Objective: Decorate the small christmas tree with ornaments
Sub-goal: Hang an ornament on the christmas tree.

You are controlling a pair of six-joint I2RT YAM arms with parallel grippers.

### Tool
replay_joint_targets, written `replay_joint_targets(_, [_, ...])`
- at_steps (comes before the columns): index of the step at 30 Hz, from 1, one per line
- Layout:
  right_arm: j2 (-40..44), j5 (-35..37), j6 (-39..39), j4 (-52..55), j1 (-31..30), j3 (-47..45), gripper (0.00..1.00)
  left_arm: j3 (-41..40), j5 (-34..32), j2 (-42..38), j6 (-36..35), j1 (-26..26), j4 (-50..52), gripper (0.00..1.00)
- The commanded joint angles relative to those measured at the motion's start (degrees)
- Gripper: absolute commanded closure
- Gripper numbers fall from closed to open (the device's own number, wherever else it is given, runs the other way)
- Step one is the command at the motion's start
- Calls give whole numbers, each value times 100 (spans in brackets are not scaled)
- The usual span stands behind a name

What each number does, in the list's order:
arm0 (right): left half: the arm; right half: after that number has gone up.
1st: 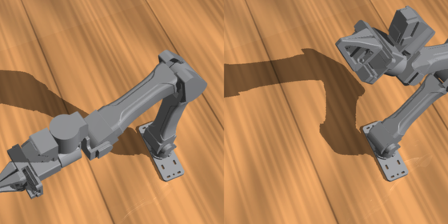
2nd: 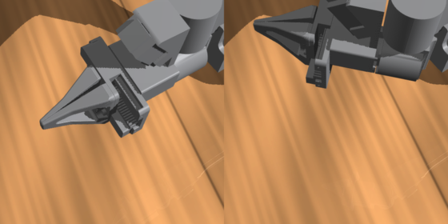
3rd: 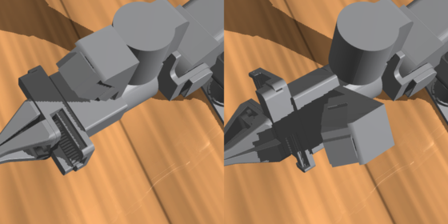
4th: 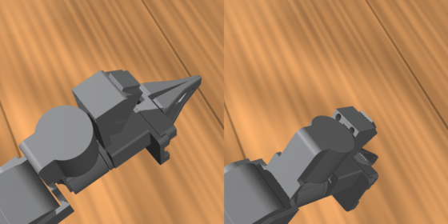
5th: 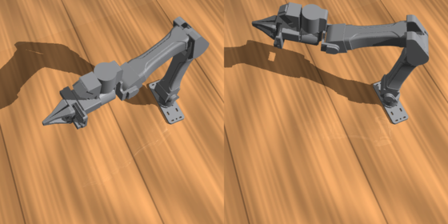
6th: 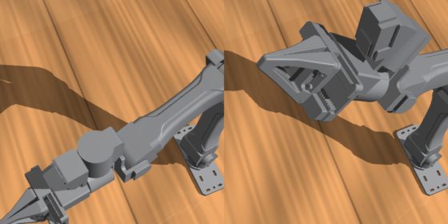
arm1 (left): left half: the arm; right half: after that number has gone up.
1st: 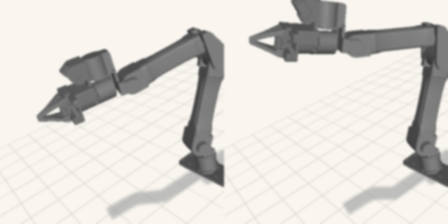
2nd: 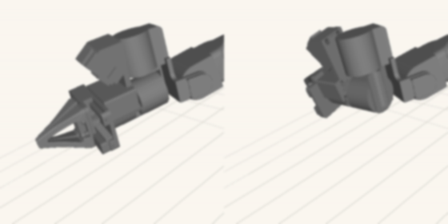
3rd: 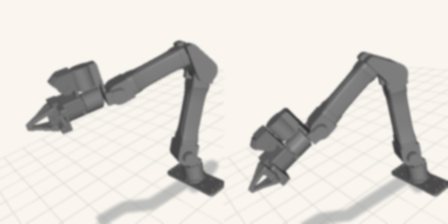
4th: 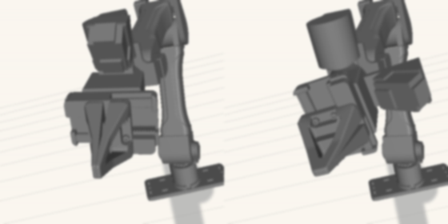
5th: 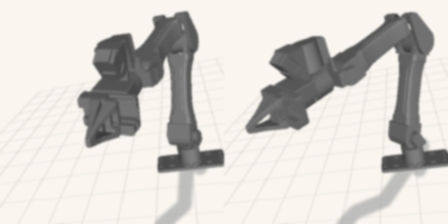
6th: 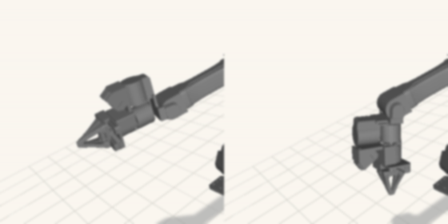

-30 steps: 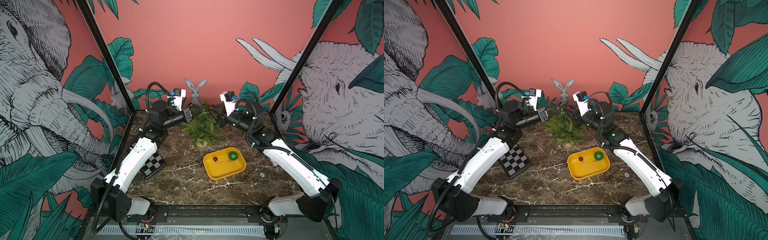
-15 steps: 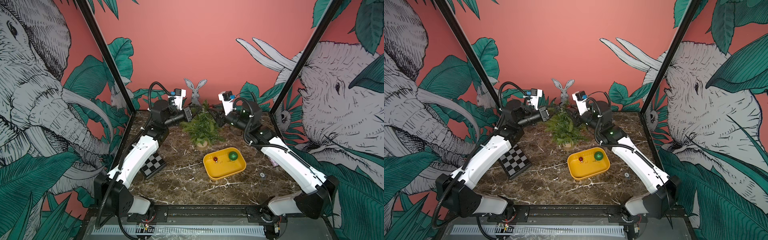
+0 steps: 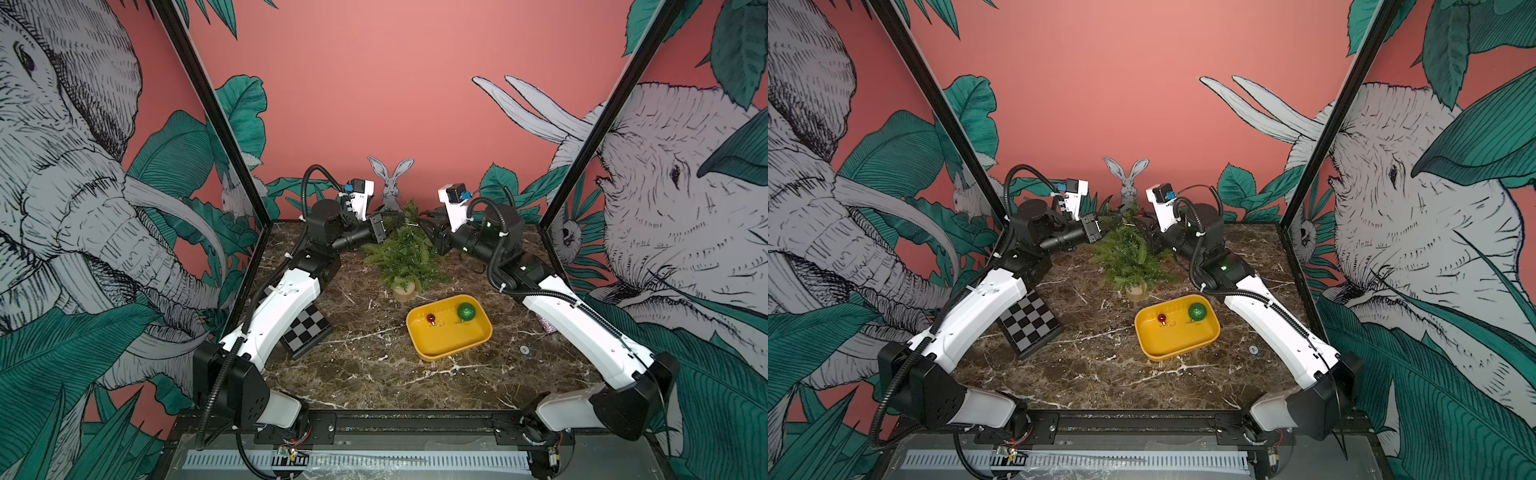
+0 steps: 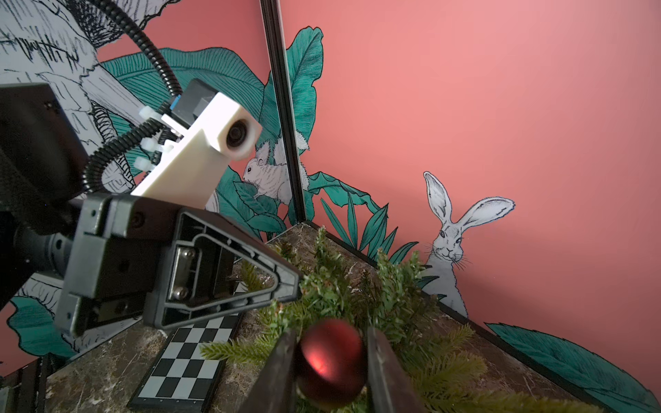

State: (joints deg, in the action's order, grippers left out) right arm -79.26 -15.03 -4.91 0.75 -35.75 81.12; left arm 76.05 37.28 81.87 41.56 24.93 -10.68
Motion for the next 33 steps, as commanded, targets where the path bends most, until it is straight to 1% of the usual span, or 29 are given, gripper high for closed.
replay_joint_targets(1, [308,-22,-86,-319,-24,-141,71,57,-36,-248,44,-30,-188,99])
replay_joint_targets(4, [368,-195,-159,-339,-29,-210,71,50,-53,-282,51,-29,-171,90])
replay_joint_targets(5, [381,-258,-205,-332,-29,-227,71,43,-62,-299,62,-32,-165,85])
replay_joint_targets(8, [402,-450,-287,-348,-29,-263,71,-16,-106,-355,100,-32,-199,80])
replay_joint_targets(10, [385,-624,-341,-339,-29,-261,71,-48,-114,-389,134,-27,-224,74])
replay_joint_targets(19, [310,-1237,-668,-438,-77,-290,66,-26,29,-408,198,-6,-273,73])
replay_joint_targets(24, [206,-1617,-775,-334,-125,-187,56,-39,33,-417,198,0,-269,72])
replay_joint_targets(26, [180,-1661,-784,-259,-151,-151,54,-41,30,-430,197,6,-273,72])
replay_joint_targets(33, [371,-1636,-816,-191,-161,-206,53,-158,-6,-591,152,7,-210,68])
